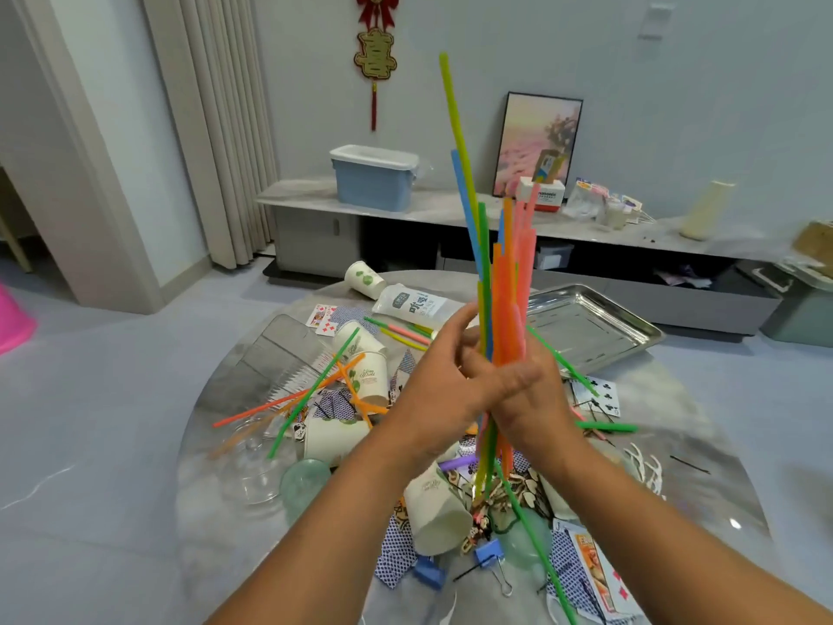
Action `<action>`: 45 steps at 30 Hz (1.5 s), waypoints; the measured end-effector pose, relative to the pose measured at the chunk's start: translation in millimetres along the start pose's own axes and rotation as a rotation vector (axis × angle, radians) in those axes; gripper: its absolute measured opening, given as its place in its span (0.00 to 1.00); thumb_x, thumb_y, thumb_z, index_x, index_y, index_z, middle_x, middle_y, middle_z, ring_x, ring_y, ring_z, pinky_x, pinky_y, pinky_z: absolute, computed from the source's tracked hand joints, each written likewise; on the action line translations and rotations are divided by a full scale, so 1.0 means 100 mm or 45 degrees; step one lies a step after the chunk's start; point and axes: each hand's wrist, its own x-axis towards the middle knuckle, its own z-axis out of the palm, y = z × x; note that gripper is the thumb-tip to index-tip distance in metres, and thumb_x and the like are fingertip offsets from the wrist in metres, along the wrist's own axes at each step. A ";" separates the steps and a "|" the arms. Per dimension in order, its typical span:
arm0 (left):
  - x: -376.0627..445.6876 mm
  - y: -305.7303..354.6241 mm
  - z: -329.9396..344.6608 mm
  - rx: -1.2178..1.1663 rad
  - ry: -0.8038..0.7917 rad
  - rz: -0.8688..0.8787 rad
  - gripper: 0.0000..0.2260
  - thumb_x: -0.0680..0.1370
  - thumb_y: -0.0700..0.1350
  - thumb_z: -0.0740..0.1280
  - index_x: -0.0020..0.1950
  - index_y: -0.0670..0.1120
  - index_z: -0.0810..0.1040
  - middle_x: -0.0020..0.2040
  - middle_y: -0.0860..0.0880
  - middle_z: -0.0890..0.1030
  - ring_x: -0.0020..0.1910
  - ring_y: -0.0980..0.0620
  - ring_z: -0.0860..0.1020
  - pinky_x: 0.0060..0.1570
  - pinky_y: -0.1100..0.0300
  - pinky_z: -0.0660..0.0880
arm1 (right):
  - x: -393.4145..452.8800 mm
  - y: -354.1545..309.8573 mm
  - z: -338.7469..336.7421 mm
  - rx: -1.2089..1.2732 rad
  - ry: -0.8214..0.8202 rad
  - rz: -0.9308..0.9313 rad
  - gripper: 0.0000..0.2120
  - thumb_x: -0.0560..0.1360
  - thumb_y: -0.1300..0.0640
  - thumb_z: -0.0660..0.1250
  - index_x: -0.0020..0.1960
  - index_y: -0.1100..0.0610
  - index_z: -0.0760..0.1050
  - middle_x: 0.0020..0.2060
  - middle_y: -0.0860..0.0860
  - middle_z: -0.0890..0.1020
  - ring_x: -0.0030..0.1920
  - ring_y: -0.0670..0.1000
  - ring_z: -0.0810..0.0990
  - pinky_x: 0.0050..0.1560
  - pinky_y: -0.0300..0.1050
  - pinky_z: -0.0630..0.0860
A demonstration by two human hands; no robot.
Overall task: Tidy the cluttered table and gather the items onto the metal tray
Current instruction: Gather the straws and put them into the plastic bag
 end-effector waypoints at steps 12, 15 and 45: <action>-0.39 -0.06 0.38 0.188 0.024 0.131 0.15 0.65 0.49 0.80 0.48 0.47 0.83 0.46 0.52 0.86 0.47 0.53 0.85 0.49 0.57 0.81 | -0.75 0.20 0.00 -0.018 0.025 -0.043 0.08 0.75 0.51 0.65 0.53 0.45 0.79 0.47 0.41 0.82 0.53 0.36 0.79 0.54 0.32 0.74; -0.45 -0.14 0.40 0.219 -0.026 0.070 0.12 0.66 0.46 0.79 0.47 0.48 0.84 0.46 0.52 0.87 0.47 0.55 0.85 0.49 0.61 0.81 | -0.89 0.19 -0.05 -0.115 0.029 -0.036 0.08 0.76 0.57 0.64 0.48 0.43 0.76 0.46 0.39 0.79 0.49 0.25 0.76 0.49 0.22 0.70; -0.54 -0.41 0.53 0.157 0.035 -0.009 0.14 0.67 0.44 0.82 0.44 0.53 0.80 0.37 0.56 0.82 0.38 0.59 0.81 0.43 0.63 0.77 | -1.09 0.62 0.05 0.012 -0.006 0.314 0.10 0.81 0.68 0.63 0.50 0.53 0.74 0.38 0.45 0.81 0.46 0.39 0.81 0.43 0.34 0.77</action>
